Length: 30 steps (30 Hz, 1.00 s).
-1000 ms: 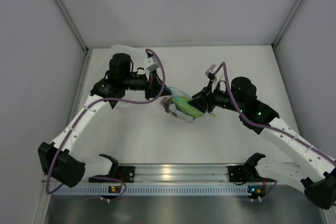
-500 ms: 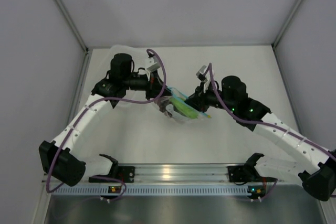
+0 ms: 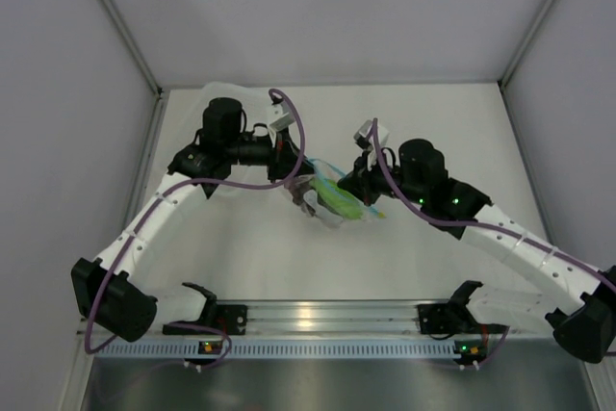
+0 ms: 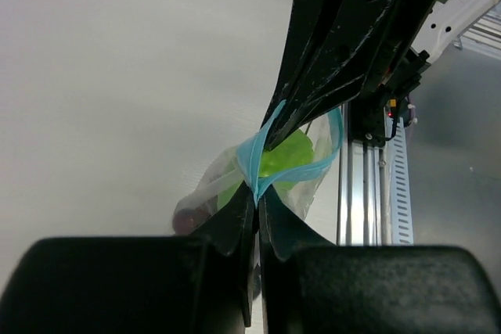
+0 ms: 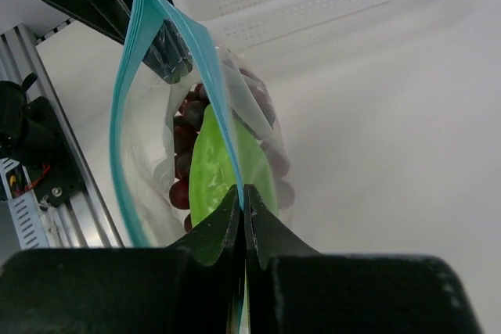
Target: Open the zip-top bag and remove the fake food
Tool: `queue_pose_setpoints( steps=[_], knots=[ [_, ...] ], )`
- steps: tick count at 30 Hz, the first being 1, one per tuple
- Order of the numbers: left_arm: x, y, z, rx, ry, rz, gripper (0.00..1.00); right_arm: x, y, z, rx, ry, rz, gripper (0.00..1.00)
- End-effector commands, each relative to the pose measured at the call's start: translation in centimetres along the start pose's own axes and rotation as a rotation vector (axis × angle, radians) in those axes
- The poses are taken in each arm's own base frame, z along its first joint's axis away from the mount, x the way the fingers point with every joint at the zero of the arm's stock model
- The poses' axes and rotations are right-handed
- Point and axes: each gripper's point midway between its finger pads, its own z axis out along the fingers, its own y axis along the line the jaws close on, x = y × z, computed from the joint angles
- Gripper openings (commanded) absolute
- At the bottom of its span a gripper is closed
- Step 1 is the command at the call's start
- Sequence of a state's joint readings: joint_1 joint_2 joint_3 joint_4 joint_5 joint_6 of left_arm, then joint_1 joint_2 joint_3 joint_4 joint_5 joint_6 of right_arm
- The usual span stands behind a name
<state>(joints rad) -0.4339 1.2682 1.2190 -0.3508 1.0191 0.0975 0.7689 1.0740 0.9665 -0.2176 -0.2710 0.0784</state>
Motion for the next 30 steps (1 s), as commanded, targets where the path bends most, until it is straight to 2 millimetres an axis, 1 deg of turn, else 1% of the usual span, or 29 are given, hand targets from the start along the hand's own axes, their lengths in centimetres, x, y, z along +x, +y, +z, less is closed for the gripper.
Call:
queue_pose_setpoints(
  steps=[1, 2, 3, 4, 5, 6, 7, 9, 10, 11, 12, 13, 14, 15, 16, 17, 20, 21, 23, 24, 26, 27, 28, 29, 30],
  knots=[
    [-1.3, 1.1, 0.0, -0.07, -0.036, 0.048, 0.12, -4.3, 0.3, -1.3, 0.038, -0.106, -0.045, 0.0],
    [-1.4, 1.8, -0.1, -0.111, -0.037, 0.042, 0.23, -4.1, 0.0, -1.5, 0.065, -0.093, -0.042, 0.0],
    [-1.5, 2.8, -0.3, -0.176, -0.037, 0.027, 0.43, -4.1, -0.3, -1.5, 0.081, -0.085, -0.041, 0.0],
    [-1.5, 3.6, -0.5, -0.218, -0.037, 0.017, 0.51, -4.5, -0.5, -1.6, 0.099, -0.087, -0.04, 0.0],
    [-1.6, 3.9, -0.5, -0.245, -0.038, 0.001, 0.58, -4.1, -1.2, -1.6, 0.14, -0.068, -0.031, 0.0],
    [-1.7, 4.3, -0.7, -0.268, -0.04, -0.003, 0.95, -4.3, -1.5, -1.6, 0.16, -0.068, -0.024, 0.0],
    [-1.9, 5.0, -1.0, -0.32, -0.045, -0.008, 0.99, -4.2, -1.8, -1.5, 0.179, -0.065, -0.009, 0.0],
    [-2.2, 5.5, -1.2, -0.358, -0.057, -0.049, 0.99, -3.8, -2.7, -1.4, 0.23, -0.044, 0.012, 0.0],
    [-2.7, 6.1, -1.6, -0.408, -0.072, -0.063, 0.99, -3.7, -3.1, -1.3, 0.256, -0.043, 0.031, 0.0],
    [-3.0, 6.4, -1.8, -0.435, -0.081, -0.083, 0.99, -3.6, -3.9, -1.4, 0.308, -0.04, 0.047, 0.0],
    [-3.3, 6.6, -1.9, -0.46, -0.101, -0.141, 0.99, -3.2, -4.7, -1.3, 0.352, -0.027, 0.065, 0.0],
    [-3.4, 7.0, -2.0, -0.487, -0.114, -0.18, 0.99, -3.0, -5.1, -1.4, 0.384, -0.021, 0.08, 0.0],
    [-3.8, 7.5, -2.2, -0.524, -0.133, -0.211, 0.99, -2.8, -6.2, -1.6, 0.457, -0.024, 0.11, 0.0],
    [-4.2, 7.4, -2.0, -0.525, -0.166, -0.297, 0.99, -2.4, -6.6, -1.6, 0.489, -0.015, 0.127, 0.0],
    [-4.1, 7.6, -1.7, -0.518, -0.178, -0.349, 0.99, -2.1, -6.8, -1.6, 0.508, -0.012, 0.153, 0.0],
    [-4.0, 7.5, -1.4, -0.514, -0.202, -0.456, 0.99, -1.8, -7.7, -1.8, 0.573, -0.008, 0.168, 0.0],
    [-2.8, 8.2, -0.3, -0.502, -0.216, -0.612, 0.99, -1.2, -8.9, -2.4, 0.695, -0.011, 0.201, 0.0],
    [-1.9, 7.8, 0.5, -0.462, -0.21, -0.695, 0.99, -0.7, -9.1, -2.2, 0.719, -0.004, 0.207, 0.0],
    [-1.4, 8.1, 1.1, -0.439, -0.232, -0.756, 0.99, -0.3, -9.5, -2.2, 0.772, -0.01, 0.24, 0.0],
    [-0.3, 8.2, 1.4, -0.447, -0.234, -0.815, 0.99, 0.3, -9.8, -2.1, 0.797, -0.004, 0.248, 0.0],
    [0.3, 8.6, 1.1, -0.497, -0.26, -0.86, 0.98, 0.6, -10.2, -2.2, 0.839, -0.022, 0.28, 0.0],
    [0.8, 8.4, 1.3, -0.513, -0.267, -0.901, 0.99, 0.9, -10.3, -2.1, 0.854, -0.027, 0.29, 0.0],
    [1.8, 8.8, 0.8, -0.571, -0.286, -0.927, 0.97, 1.1, -10.4, -2.1, 0.868, -0.037, 0.315, 0.0],
    [2.4, 8.8, 0.7, -0.594, -0.294, -0.956, 0.96, 1.3, -10.8, -2.2, 0.902, -0.044, 0.321, 0.0],
    [3.0, 8.5, 1.0, -0.61, -0.296, -0.995, 0.94, 1.5, -10.9, -2.1, 0.911, -0.044, 0.325, 0.0]
  ],
)
